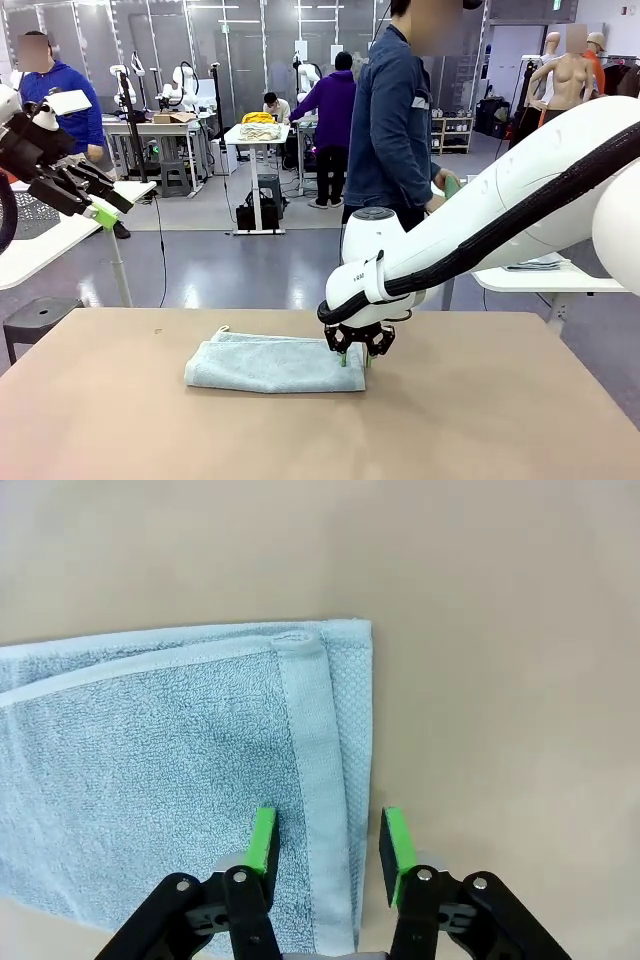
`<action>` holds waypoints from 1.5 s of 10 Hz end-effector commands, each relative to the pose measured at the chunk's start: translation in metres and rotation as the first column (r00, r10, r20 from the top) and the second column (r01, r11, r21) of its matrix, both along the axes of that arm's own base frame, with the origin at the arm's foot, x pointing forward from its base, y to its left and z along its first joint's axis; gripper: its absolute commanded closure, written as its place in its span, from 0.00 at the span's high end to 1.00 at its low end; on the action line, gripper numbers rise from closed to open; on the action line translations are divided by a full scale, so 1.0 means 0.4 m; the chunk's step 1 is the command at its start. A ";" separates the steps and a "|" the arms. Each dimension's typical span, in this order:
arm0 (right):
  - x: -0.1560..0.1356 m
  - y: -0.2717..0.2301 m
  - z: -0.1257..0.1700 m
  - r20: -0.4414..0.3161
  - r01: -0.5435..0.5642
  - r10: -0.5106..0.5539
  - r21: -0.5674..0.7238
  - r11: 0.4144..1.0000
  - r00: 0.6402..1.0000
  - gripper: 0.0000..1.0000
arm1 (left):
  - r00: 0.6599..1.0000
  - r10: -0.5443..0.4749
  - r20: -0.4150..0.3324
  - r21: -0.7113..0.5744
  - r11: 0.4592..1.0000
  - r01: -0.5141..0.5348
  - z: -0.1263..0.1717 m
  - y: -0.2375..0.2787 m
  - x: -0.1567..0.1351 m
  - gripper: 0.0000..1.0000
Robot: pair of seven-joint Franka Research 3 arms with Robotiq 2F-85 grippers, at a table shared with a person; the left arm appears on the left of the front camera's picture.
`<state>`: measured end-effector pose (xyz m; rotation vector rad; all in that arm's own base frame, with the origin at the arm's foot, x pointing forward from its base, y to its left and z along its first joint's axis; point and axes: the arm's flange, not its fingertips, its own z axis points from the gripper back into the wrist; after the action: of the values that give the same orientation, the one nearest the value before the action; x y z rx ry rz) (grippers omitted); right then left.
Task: Fold the towels and place them in the basket.
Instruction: When a person lays out a Towel with hook on the table, fold it in half twice.
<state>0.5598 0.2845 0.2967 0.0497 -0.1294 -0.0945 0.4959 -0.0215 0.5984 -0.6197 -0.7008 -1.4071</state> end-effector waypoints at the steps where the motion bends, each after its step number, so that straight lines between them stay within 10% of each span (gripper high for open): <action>1: 0.016 0.009 -0.003 -0.009 -0.011 0.011 -0.015 1.000 1.000 0.52 | 1.000 0.001 0.007 -0.004 1.000 -0.001 -0.001 -0.001 -0.008 0.78; 8: 0.022 0.008 -0.005 -0.015 -0.020 0.020 -0.005 1.000 1.000 0.00 | 1.000 0.001 0.007 -0.004 1.000 -0.001 -0.001 -0.001 -0.008 0.78; 15: 0.027 -0.109 -0.010 0.018 -0.068 0.069 -0.017 0.998 0.997 0.00 | 1.000 0.001 0.007 -0.004 1.000 -0.001 -0.001 -0.001 -0.008 0.78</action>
<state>0.5721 0.2650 0.2963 0.0396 -0.1339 -0.0471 0.4959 -0.0214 0.5984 -0.6196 -0.7009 -1.4068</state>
